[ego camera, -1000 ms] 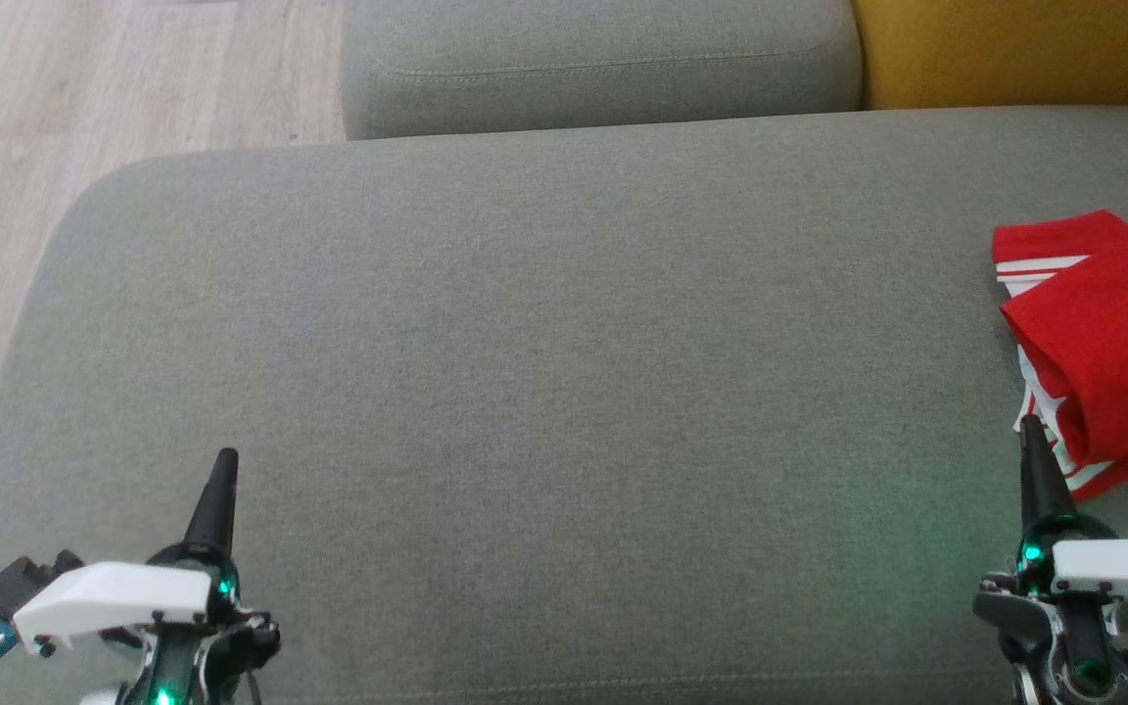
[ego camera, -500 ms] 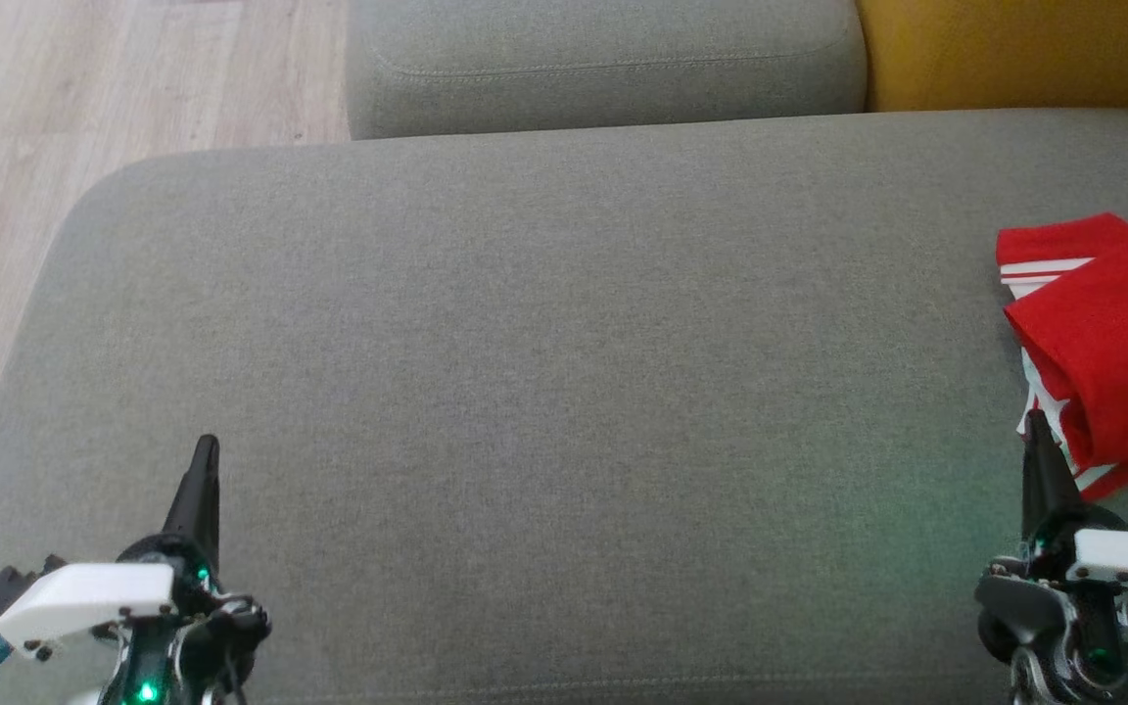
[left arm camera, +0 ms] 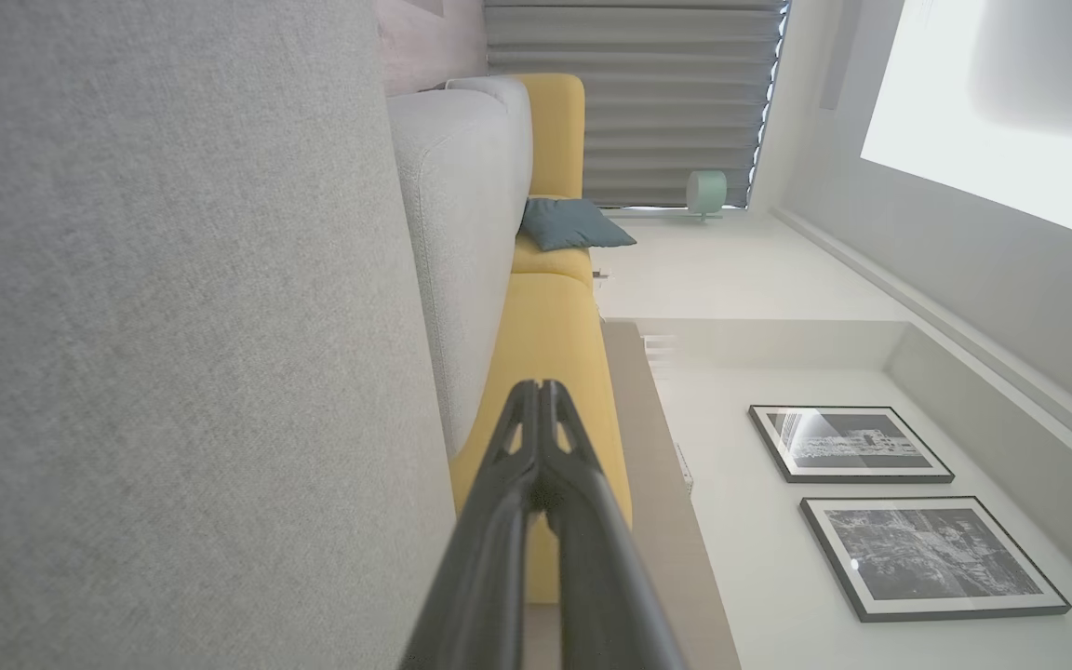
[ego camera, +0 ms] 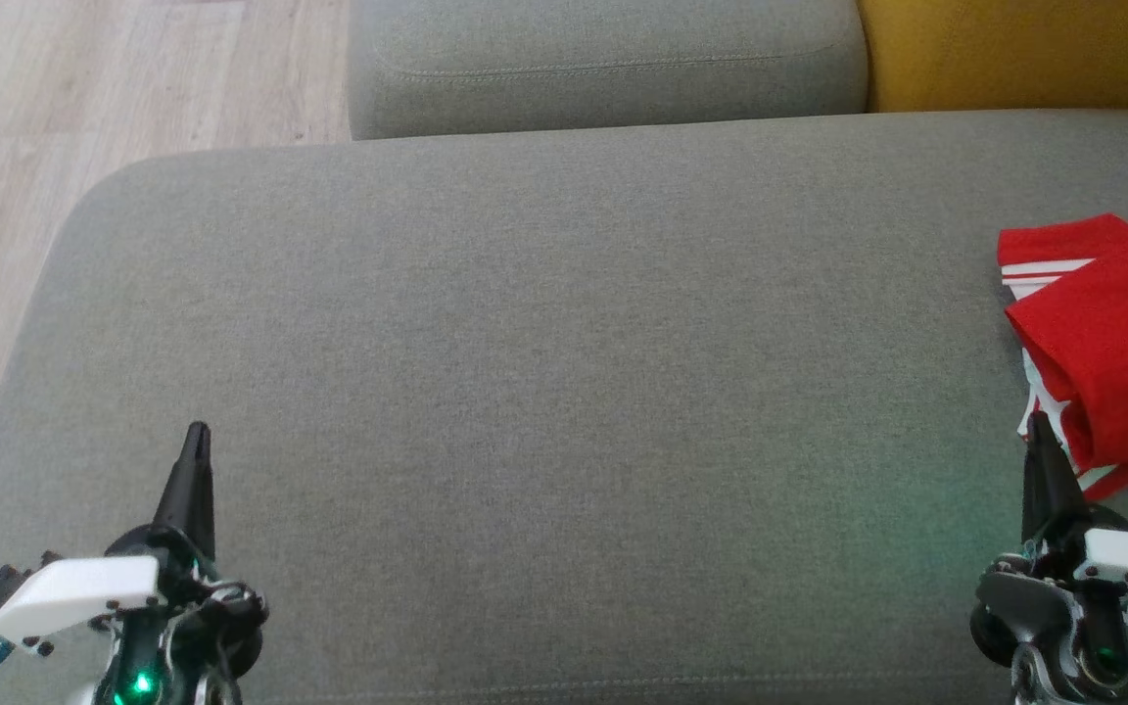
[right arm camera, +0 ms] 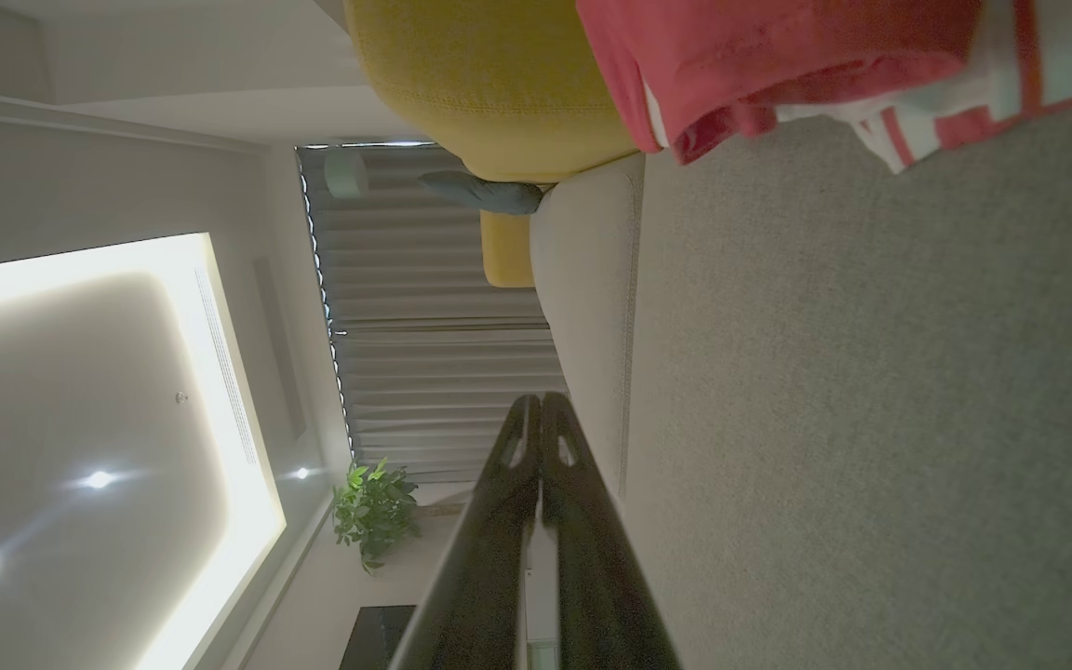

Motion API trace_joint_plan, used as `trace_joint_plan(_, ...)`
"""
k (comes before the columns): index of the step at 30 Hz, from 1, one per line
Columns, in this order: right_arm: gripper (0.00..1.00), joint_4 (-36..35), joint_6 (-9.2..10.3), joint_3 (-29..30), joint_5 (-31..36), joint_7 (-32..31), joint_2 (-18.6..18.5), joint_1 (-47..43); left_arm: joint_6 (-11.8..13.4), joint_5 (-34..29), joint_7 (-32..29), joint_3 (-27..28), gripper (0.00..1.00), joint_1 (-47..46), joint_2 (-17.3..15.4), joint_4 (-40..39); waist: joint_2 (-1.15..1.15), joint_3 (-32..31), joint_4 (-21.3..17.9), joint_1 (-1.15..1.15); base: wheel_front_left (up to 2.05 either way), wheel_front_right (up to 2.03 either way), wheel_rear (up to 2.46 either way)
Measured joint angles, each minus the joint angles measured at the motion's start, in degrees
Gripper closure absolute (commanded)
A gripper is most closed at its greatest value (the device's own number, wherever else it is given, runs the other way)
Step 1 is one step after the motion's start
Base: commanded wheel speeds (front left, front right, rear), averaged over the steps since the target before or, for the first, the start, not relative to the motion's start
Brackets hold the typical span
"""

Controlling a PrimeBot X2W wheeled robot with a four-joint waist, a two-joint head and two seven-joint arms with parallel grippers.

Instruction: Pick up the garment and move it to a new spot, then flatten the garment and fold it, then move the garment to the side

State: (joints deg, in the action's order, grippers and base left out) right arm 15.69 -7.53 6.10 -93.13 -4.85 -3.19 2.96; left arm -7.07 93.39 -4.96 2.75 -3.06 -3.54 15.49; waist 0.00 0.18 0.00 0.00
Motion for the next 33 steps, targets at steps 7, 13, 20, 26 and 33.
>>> trace_joint_plan(7, 1.0, 0.02, 0.0, 0.13, 0.0, -0.22, 0.0, 0.01, 0.0, 0.0, -0.01, 0.05, 1.0, 0.0, 0.09, 0.0, 0.0, 0.0, 0.0, 0.0, 0.0, 0.0, 0.0)
trace_joint_plan(13, 1.0, 0.02, 0.0, 0.19, 0.0, -0.23, 0.01, 0.01, 0.0, 0.0, -0.09, 0.11, 1.0, 0.0, 0.15, 0.0, 0.0, 0.0, 0.0, 0.0, 0.0, 0.0, 0.0)
trace_joint_plan(20, 1.0, 0.03, 0.0, 0.24, 0.0, -0.31, 0.02, 0.01, 0.0, -0.01, -0.26, 0.2, 1.0, 0.0, 0.2, 0.01, 0.0, 0.0, 0.0, 0.0, 0.0, 0.0, 0.0)
trace_joint_plan(26, 1.0, 0.03, 0.0, 0.35, 0.01, -0.49, 0.04, 0.01, 0.0, -0.02, -0.33, 0.27, 1.0, 0.0, 0.22, 0.01, 0.0, 0.0, 0.0, 0.0, 0.0, 0.0, 0.0)
trace_joint_plan(33, 1.0, 0.04, 0.0, 0.51, 0.01, -0.56, 0.07, 0.01, 0.0, -0.02, -0.49, 0.37, 1.0, 0.0, 0.25, 0.01, 0.0, 0.0, 0.0, 0.0, 0.0, 0.0, 0.0)
